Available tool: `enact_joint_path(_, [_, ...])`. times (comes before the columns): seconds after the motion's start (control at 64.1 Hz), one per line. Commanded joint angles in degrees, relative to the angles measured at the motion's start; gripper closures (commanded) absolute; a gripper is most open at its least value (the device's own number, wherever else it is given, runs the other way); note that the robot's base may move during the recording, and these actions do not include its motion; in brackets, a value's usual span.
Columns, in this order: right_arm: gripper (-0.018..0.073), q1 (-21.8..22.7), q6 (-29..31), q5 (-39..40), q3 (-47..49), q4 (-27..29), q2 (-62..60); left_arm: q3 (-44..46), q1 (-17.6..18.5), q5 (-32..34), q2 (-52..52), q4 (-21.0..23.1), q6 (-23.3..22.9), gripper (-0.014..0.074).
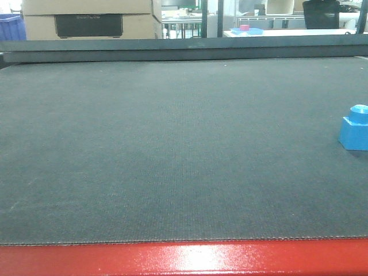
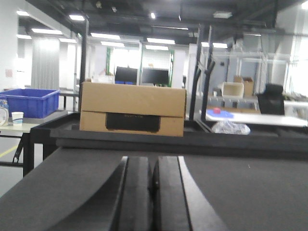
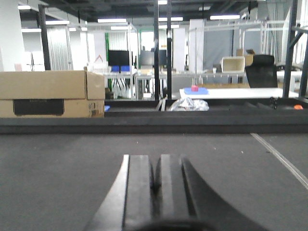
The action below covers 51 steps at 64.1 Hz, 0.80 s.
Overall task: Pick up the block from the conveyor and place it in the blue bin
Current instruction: 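Move the right gripper over the blue block and the left over the green block, then close the right gripper on the blue block and lift it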
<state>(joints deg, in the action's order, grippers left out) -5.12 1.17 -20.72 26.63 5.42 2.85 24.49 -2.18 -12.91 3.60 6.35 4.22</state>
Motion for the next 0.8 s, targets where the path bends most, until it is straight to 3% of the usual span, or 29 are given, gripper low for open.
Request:
enact_joint_path(0.0, [0.0445,-0.1,0.5,-5.5,4.9,-0.1,3.8,7.1,0.0,-9.8,3.4,-1.9,-0.4,0.0503])
enact_joint_path(0.14, [0.0071,-0.1,0.5,-5.5,8.6,-0.1,8.7,15.6,0.0,-16.8,8.7,-2.9,-0.4,0.0231])
enact_joint_path(0.203, [-0.0019,-0.1,0.5,-5.9,8.8,-0.1,9.9,17.7,0.0,-17.9,10.6,-2.9,-0.4,0.0136])
enact_joint_path(0.359, [-0.001,-0.1,0.5,-6.0,9.3,-0.6,12.4,22.4,0.0,-25.6,16.6,-2.9,-0.4,0.001])
enact_joint_path(0.484, [-0.001,-0.1,0.5,-11.1,13.8,-0.6,18.9,26.7,0.3,-32.4,22.2,-2.6,-0.4,0.0017])
enact_joint_path(0.64, [-0.001,-0.4,0.5,-22.6,24.5,-0.6,33.2,30.1,2.5,-33.8,26.5,-2.6,-0.4,0.0017])
enact_joint_path(0.78, [-0.001,-2.1,0.5,-28.2,33.0,-0.6,46.1,30.5,3.8,-33.9,28.7,-2.7,-0.4,0.0017])
